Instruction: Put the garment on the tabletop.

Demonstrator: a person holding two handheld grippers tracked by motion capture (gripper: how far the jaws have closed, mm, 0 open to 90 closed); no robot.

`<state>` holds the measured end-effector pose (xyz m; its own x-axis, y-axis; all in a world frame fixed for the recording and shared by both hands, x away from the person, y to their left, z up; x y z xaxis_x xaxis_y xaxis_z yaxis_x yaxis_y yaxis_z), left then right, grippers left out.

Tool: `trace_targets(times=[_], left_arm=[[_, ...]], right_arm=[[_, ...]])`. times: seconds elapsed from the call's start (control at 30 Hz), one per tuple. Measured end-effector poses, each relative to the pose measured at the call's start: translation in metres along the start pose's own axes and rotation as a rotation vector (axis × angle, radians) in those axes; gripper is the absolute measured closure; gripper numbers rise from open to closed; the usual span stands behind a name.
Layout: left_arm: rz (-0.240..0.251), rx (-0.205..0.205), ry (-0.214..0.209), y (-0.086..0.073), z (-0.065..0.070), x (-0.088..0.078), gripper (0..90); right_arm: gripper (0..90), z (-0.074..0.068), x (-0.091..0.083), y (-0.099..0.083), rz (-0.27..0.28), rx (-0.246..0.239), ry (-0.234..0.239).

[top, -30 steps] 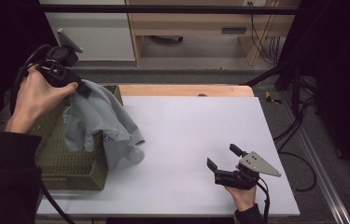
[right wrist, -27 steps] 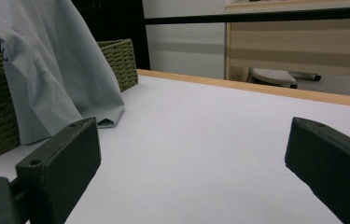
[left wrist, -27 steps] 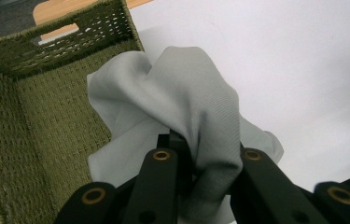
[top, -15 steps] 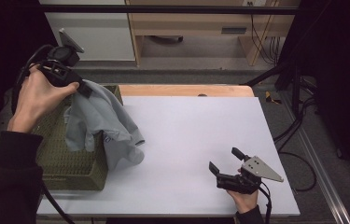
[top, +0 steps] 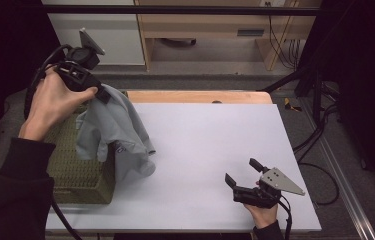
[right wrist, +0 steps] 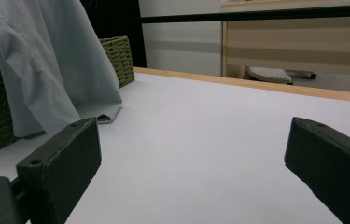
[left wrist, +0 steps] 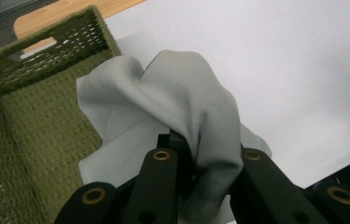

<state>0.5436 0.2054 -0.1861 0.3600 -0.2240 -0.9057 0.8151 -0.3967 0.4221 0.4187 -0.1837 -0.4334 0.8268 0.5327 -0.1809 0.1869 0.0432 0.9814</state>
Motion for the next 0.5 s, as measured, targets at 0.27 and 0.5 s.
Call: trace_targets(times=[0.27, 0.5], left_arm=[[0.012, 0.079, -0.021, 0.012, 0.036, -0.003, 82.4], [0.002, 0.17, -0.031, 0.02, 0.067, -0.002, 82.4]], right_arm=[[3.9, 0.0, -0.004, 0.0, 0.003, -0.006, -0.003], [3.7, -0.001, -0.004, 0.001, 0.0, -0.015, -0.005]])
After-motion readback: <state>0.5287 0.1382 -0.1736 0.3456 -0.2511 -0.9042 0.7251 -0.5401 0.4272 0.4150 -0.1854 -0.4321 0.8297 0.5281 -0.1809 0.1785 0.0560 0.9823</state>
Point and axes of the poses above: each handheld gripper's, and its own axes: x roughly forward along the jaws, y roughly out of its top, z roughly to its right, the point moved 4 cm from there along x, roughly forward along the jaws, and after that the axes turned 2 degrees about -x, right-handed, at the moved point
